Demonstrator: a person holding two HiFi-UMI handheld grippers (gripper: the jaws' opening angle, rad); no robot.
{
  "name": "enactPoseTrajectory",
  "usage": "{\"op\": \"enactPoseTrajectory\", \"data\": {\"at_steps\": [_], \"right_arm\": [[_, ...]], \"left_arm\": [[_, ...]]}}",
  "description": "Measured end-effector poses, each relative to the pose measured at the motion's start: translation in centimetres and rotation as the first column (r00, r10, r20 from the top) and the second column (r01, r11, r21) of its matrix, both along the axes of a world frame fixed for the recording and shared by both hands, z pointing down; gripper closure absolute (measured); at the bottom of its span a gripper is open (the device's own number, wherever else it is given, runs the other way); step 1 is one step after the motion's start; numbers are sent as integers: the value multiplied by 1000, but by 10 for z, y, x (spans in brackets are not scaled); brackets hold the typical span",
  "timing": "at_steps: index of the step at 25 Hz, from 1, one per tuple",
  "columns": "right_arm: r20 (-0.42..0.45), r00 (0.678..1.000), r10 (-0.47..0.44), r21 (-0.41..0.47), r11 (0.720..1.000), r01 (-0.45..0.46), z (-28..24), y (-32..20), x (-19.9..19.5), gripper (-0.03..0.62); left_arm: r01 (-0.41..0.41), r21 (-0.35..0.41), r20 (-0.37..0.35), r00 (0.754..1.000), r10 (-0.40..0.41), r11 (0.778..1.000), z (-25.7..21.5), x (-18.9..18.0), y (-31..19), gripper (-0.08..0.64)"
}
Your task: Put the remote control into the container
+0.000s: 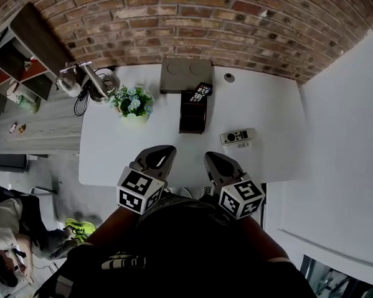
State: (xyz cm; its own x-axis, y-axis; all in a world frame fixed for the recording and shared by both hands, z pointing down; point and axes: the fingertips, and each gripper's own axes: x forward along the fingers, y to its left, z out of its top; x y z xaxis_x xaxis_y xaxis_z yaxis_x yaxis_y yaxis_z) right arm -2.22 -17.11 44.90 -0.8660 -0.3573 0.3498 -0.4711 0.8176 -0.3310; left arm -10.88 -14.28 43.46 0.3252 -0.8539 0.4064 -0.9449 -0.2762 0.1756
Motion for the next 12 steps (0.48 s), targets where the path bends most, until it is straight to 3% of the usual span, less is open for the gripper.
{"op": "enactPoseTrajectory", "data": {"at_steps": [12], "right_arm": [[-26, 1000, 0, -16, 1000, -1, 10, -10, 7, 583]], "left_arm": [[-9, -8, 15, 1000, 9, 1000, 6, 7, -5, 555]]}}
